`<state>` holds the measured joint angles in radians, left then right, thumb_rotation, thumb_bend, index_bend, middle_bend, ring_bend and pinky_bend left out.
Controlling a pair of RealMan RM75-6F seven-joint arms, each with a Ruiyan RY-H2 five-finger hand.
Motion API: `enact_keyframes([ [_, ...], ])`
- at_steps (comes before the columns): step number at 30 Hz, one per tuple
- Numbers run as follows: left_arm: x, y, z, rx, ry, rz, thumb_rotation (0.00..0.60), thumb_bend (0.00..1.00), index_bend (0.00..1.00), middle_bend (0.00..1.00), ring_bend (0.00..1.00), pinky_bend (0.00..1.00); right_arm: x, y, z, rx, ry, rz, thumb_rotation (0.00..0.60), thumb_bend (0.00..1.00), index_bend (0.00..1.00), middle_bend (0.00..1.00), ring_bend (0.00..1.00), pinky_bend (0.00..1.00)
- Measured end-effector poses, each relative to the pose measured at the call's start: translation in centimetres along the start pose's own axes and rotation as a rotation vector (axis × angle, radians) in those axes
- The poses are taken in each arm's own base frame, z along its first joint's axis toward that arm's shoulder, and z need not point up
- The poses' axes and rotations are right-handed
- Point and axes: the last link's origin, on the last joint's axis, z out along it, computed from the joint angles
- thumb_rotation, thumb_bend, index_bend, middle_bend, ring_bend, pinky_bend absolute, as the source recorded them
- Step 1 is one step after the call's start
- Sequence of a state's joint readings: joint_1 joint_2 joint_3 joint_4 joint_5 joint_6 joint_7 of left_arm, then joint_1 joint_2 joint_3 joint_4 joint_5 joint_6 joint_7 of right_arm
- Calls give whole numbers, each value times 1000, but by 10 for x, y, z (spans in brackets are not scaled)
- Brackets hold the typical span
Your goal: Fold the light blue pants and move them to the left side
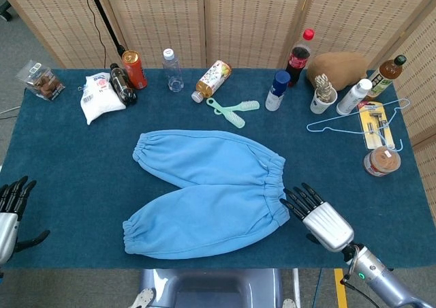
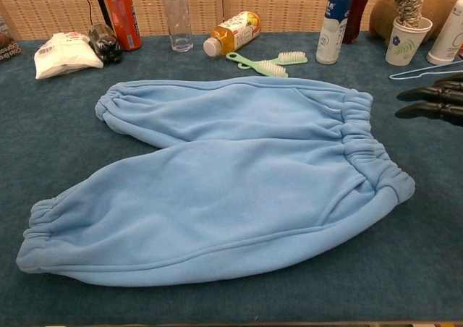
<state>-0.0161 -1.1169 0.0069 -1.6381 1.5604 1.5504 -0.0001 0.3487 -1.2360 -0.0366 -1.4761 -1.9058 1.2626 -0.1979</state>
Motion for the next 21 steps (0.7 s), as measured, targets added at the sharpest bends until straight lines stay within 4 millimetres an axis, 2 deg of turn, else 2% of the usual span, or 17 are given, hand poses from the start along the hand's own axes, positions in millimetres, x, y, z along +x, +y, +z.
enact_keyframes([
  [5,2,-2,0,3,4,-8,600,0,0,0,0,0,-12,-9,11,17,-20,-26,600,0,38,0,0,78],
  [10,2,-3,0,5,3,-10,600,0,0,0,0,0,-18,-13,17,25,-16,-29,600,0,41,21,9,164],
  [14,3,-4,1,13,2,-15,600,0,0,0,0,0,-22,-18,24,40,-7,-28,600,0,95,58,51,220],
  [21,2,-4,2,16,-3,-16,600,0,0,0,0,0,-32,-30,43,70,12,-38,600,0,168,104,91,243],
])
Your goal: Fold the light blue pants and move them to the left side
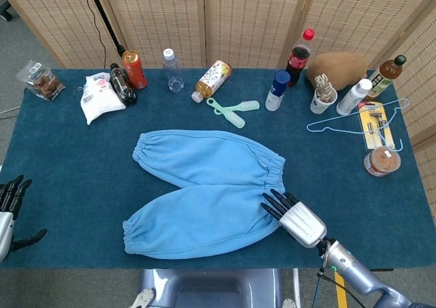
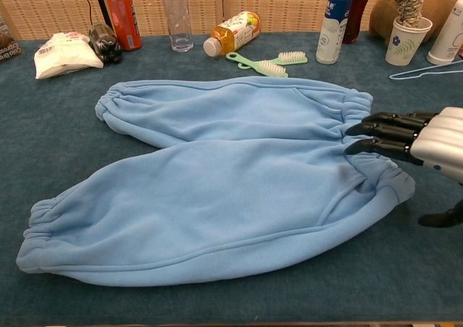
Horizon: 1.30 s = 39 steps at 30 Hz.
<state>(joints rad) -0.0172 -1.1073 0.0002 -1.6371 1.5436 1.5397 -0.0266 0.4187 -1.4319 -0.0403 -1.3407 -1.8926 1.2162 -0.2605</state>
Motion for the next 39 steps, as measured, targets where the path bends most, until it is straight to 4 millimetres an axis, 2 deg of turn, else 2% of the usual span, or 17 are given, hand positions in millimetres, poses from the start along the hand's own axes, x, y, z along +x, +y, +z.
enact_keyframes([
  [7,0,-1,1,7,0,-6,600,0,0,0,0,0,-3,-5,12,10,14,5,600,3,291,210,198,329],
  [9,0,-2,1,7,-2,-6,600,0,0,0,0,0,-4,-5,13,12,23,13,600,48,342,261,245,371],
  [13,-1,-1,2,3,-7,-3,600,0,0,0,0,0,-6,-5,16,13,35,23,600,221,405,320,297,420],
  [21,-5,5,1,-26,-26,13,600,0,0,0,0,0,-14,-4,22,18,44,73,600,699,549,453,421,554],
  [23,-6,7,0,-38,-32,16,600,0,0,0,0,0,-14,-3,23,18,53,86,600,776,559,462,431,570],
  [32,-11,25,3,-180,-42,33,600,0,0,0,0,0,-8,-1,21,16,73,139,600,794,566,467,433,573],
  [39,-27,60,12,-452,-63,113,600,14,0,0,0,0,-5,0,21,-4,62,163,600,793,566,467,433,573],
])
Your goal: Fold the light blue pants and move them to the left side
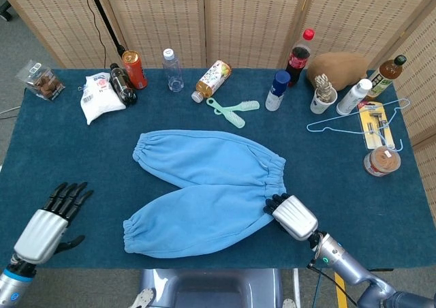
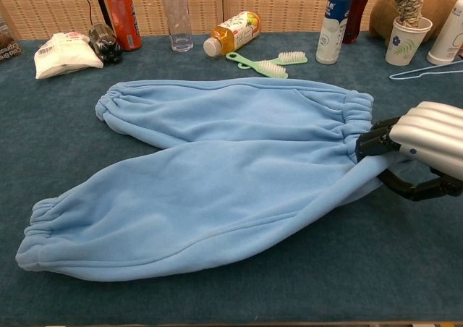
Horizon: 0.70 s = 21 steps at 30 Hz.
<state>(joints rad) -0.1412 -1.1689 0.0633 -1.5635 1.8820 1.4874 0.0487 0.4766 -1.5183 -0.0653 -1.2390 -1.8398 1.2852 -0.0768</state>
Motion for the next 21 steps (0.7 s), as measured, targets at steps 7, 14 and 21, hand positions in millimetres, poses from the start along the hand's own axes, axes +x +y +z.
enact_keyframes([
  [7,-29,26,9,-226,-71,41,600,15,0,0,0,0,1,1,3,-47,-27,16,600,817,565,465,433,572],
  [14,-62,45,8,-302,-108,78,600,18,0,0,0,0,7,2,3,-77,-36,65,600,817,565,465,433,572],
  [21,-75,60,16,-325,-92,122,600,28,0,0,0,0,8,5,1,-99,-51,87,600,818,565,465,433,573],
])
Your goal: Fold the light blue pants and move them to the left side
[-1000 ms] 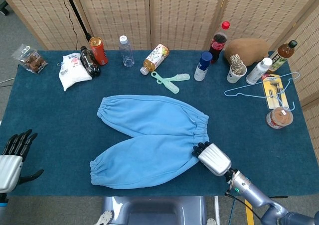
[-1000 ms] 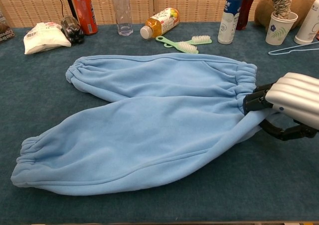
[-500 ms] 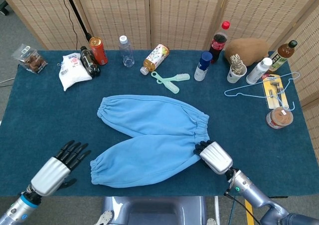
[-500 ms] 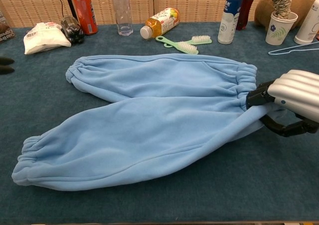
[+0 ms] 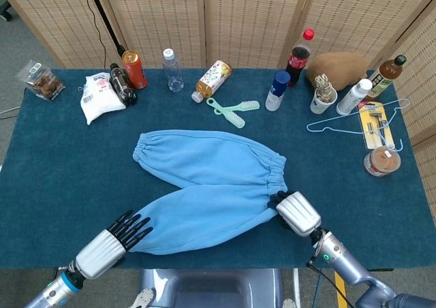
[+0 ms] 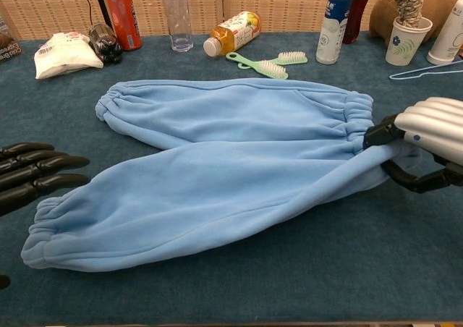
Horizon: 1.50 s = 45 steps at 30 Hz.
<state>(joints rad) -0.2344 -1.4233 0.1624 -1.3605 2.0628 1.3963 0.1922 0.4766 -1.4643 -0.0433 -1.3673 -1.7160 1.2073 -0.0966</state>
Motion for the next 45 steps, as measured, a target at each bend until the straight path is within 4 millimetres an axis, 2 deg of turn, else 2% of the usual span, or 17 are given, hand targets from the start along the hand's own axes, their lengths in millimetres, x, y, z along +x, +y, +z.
enact_keyframes([
  [7,-5,3,16,22,3,20,600,51,0,0,0,0,0,3,0,-10,-15,10,600,819,566,466,433,572],
  [21,-13,14,34,2,-26,16,600,56,0,0,0,0,3,3,0,-16,-20,23,600,824,568,467,433,572],
  [25,-14,17,40,4,-19,16,600,67,4,0,12,60,3,2,1,-16,-22,26,600,823,568,467,433,572],
  [30,-14,22,47,3,14,13,600,97,171,29,118,166,2,1,1,-14,-28,32,600,824,569,467,433,572],
  [33,-13,22,48,5,24,14,600,118,329,143,205,263,2,0,2,-14,-31,36,600,824,569,468,433,573],
  [38,-12,23,51,23,53,0,600,231,549,337,367,425,2,2,2,-21,-32,42,600,823,569,468,433,572],
  [42,-12,22,52,35,67,-5,600,288,661,432,448,502,3,3,2,-24,-34,51,600,823,570,469,433,572],
  [45,-11,21,54,47,82,-10,600,330,699,464,478,538,3,4,2,-26,-36,41,600,824,571,469,433,572],
])
